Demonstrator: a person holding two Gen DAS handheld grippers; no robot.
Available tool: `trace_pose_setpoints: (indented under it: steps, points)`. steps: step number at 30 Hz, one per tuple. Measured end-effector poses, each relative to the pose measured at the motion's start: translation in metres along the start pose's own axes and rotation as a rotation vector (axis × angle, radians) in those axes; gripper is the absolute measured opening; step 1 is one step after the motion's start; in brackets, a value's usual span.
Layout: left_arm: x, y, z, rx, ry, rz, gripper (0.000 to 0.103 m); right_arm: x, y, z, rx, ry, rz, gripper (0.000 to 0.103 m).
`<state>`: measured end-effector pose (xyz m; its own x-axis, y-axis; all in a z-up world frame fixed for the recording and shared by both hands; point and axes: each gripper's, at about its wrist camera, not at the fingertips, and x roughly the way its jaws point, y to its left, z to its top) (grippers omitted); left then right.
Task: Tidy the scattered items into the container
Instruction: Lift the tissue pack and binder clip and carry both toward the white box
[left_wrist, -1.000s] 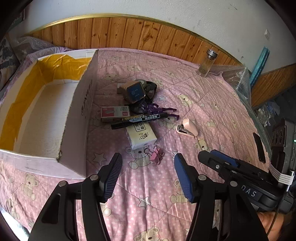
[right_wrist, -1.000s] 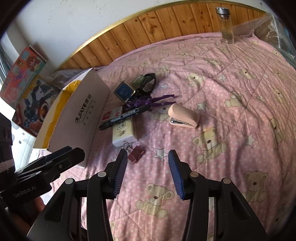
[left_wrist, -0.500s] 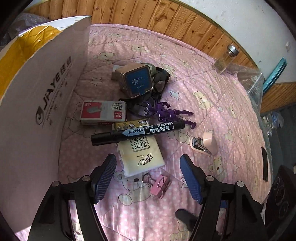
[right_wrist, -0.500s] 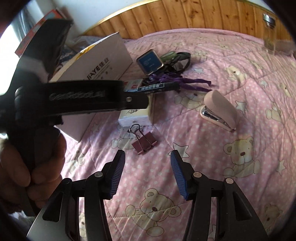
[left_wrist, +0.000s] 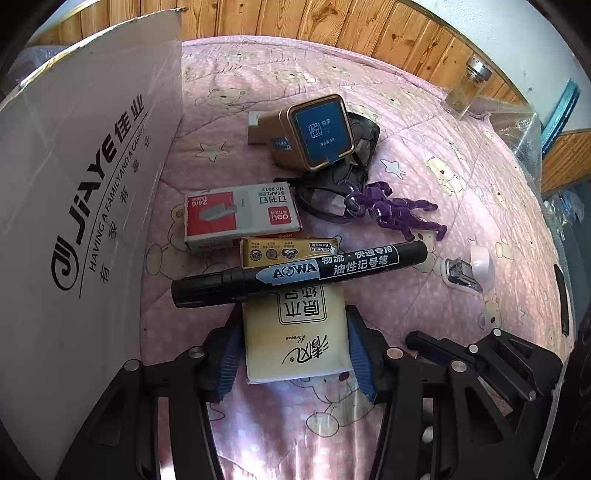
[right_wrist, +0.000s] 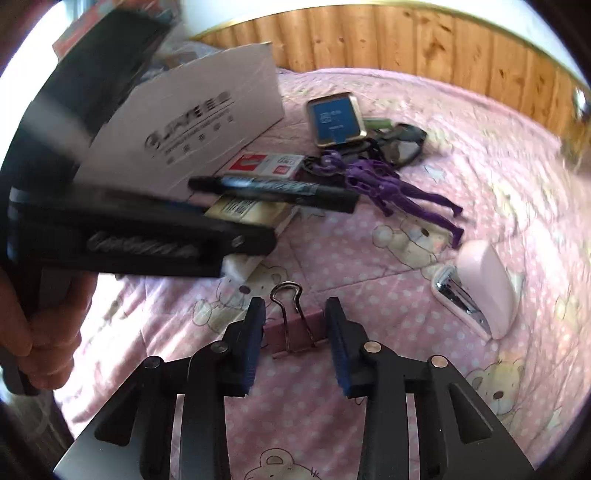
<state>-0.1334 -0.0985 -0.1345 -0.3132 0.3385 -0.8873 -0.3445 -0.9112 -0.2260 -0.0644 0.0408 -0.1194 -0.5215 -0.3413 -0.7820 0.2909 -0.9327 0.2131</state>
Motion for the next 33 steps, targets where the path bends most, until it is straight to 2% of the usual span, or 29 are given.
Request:
trace_pose_setpoints:
  steps: [4, 7, 12, 14, 20, 27, 33]
  points:
    - [-0.007, 0.007, -0.004, -0.059, 0.071, -0.112, 0.052, -0.006, -0.03, -0.001, 0.195, -0.009, 0.113, 0.036]
    - [-0.009, 0.015, -0.008, -0.127, 0.119, -0.192, 0.052, -0.011, -0.042, -0.003, 0.277, -0.022, 0.138, 0.035]
    - [-0.012, 0.011, -0.02, -0.148, 0.188, -0.266, 0.052, -0.025, -0.047, -0.008, 0.356, -0.032, 0.145, 0.035]
    - [-0.017, 0.007, -0.027, -0.129, 0.186, -0.255, 0.052, -0.029, -0.052, -0.002, 0.359, -0.031, 0.118, 0.035]
    - [-0.026, -0.001, -0.029, -0.1, 0.167, -0.244, 0.052, -0.047, -0.051, -0.01, 0.368, -0.042, 0.087, 0.035]
    - [-0.046, -0.025, -0.041, -0.032, 0.118, -0.252, 0.052, -0.067, -0.032, -0.019, 0.375, -0.076, 0.053, 0.035]
    - [-0.076, -0.03, -0.055, -0.005, 0.057, -0.246, 0.052, -0.088, -0.014, -0.025, 0.371, -0.107, 0.049, 0.035]
